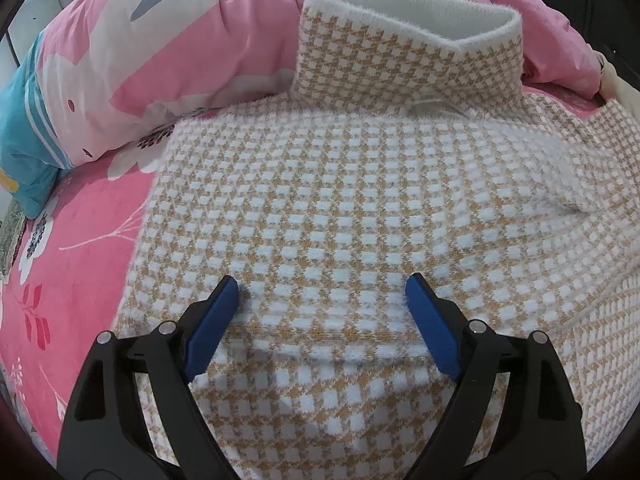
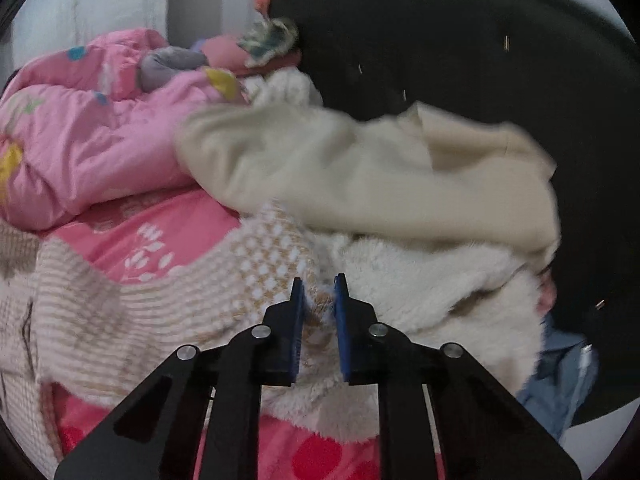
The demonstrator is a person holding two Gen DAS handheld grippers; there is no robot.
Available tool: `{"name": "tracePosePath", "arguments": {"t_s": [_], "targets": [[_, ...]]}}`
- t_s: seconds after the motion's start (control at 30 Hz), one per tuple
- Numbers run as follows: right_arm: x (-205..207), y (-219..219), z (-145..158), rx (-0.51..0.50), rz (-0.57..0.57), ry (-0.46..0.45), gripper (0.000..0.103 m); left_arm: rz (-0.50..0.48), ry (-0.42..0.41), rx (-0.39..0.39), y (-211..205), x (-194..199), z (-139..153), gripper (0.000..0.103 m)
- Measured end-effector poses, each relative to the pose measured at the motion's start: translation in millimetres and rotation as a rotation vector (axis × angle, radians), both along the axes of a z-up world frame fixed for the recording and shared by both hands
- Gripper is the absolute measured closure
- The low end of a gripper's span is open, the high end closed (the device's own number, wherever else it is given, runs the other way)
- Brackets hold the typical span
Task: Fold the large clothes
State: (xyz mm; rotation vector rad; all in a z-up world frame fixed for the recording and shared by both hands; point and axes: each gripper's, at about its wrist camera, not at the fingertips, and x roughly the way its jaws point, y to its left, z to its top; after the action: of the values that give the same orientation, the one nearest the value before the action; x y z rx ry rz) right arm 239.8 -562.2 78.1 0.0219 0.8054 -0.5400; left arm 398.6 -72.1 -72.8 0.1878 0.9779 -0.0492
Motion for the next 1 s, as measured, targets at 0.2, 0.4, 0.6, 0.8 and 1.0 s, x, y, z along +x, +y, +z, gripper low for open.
{"name": "tracePosePath", "arguments": {"t_s": [0.2, 0.4, 0.6, 0.8, 1.0], "targets": [[-20.5, 46.9, 88.2, 0.053, 0.118, -0.178, 0.09, 0.0, 0.001, -0.038, 5.9, -0.8, 8.6, 0.022], [-23.3, 125.7, 178.7, 0.029, 0.276, -0.319, 0.09, 0.003, 0.0, -0.035, 23.3, -2.4, 17.8, 0.028], [9.3, 225.3, 226.6, 0.028, 0.441, -0.362, 0.09, 0.007, 0.04, -0.103, 37.6, -1.3, 11.5, 0.037], [55.5, 351.0, 229.7, 0.09, 0.649, -0.354, 0.09, 0.008, 0.003, -0.189, 69.8, -27.5, 35.8, 0.05], [123.2, 491.2, 147.8, 0.305, 0.868, -0.175, 0.071, 0.071, -0.033, -0.236, 133.0, -62.8, 55.7, 0.051]]}}
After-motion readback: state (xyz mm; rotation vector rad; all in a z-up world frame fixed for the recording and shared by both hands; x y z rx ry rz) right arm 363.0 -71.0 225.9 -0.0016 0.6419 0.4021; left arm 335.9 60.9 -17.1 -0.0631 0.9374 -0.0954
